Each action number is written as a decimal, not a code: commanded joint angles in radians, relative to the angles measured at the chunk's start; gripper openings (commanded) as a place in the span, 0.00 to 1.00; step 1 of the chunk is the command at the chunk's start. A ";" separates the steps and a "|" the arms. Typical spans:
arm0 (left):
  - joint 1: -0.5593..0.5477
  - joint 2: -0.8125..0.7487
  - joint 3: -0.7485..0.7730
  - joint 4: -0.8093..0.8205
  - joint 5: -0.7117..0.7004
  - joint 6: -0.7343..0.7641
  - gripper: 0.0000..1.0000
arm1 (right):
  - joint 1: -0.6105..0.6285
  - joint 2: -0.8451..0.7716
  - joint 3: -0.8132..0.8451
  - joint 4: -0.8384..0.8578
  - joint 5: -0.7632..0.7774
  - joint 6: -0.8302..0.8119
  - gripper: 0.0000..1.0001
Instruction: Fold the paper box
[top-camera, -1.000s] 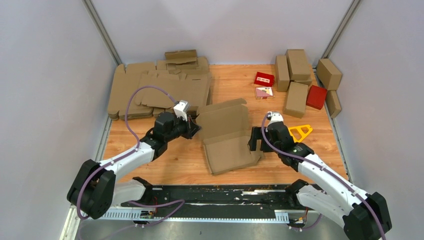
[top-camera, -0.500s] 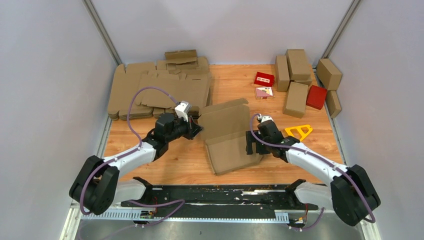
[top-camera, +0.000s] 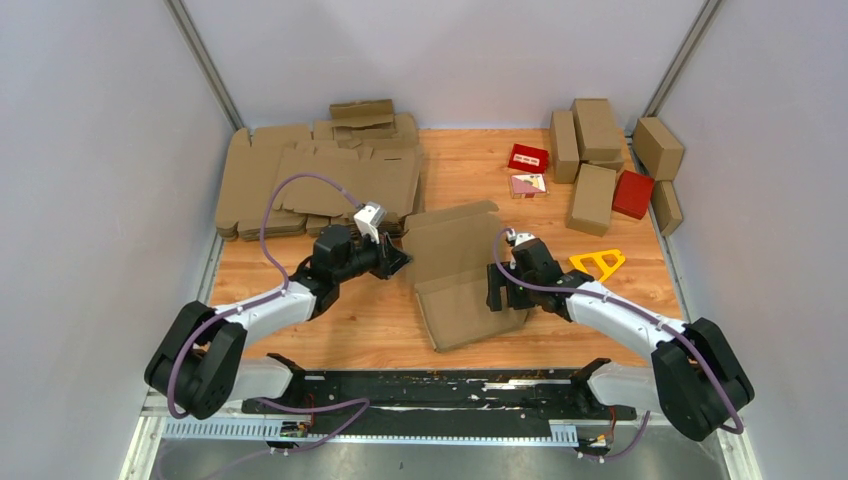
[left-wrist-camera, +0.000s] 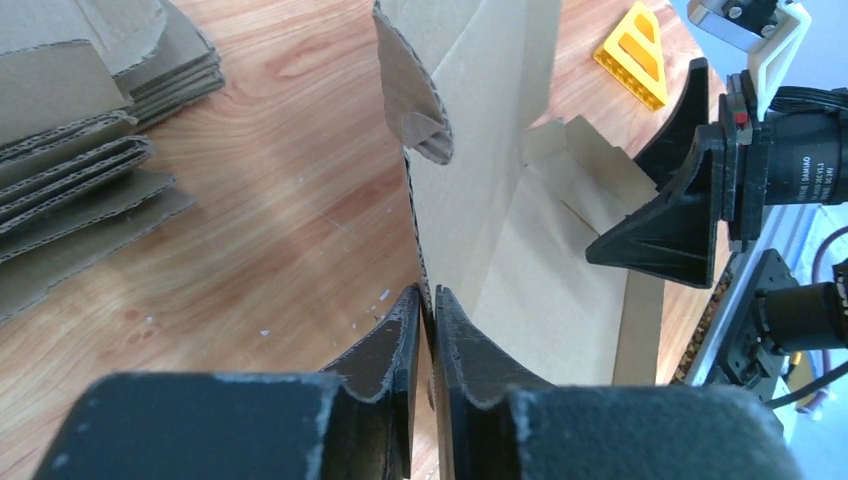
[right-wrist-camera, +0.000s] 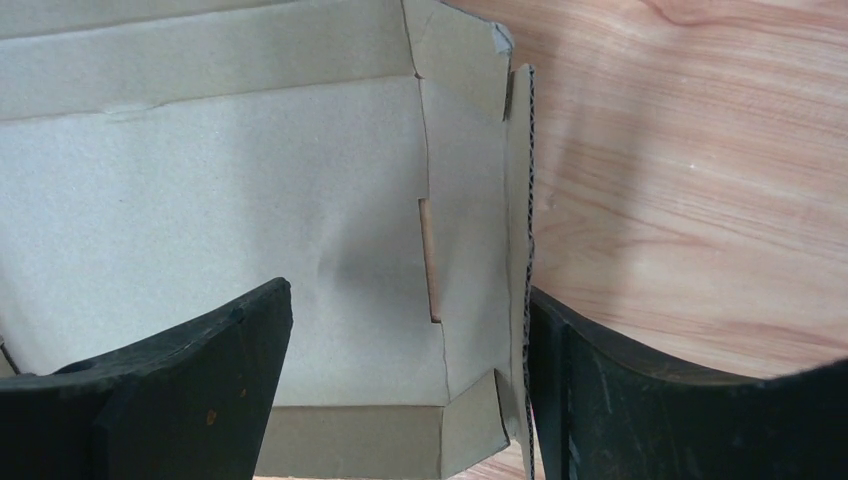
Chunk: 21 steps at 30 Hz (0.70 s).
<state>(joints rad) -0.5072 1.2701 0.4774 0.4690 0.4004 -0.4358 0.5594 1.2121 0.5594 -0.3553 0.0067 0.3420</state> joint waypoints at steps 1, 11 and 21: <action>0.002 0.010 -0.002 0.076 0.036 -0.011 0.19 | 0.003 0.006 0.026 0.050 -0.039 -0.013 0.80; 0.002 0.042 0.004 0.094 0.053 -0.018 0.30 | 0.006 0.001 0.014 0.051 -0.041 -0.015 0.76; 0.002 0.102 0.022 0.125 0.089 -0.038 0.50 | 0.019 0.004 0.017 0.055 -0.046 -0.022 0.75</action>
<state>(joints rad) -0.5060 1.3415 0.4774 0.5369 0.4511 -0.4629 0.5663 1.2140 0.5594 -0.3405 -0.0212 0.3347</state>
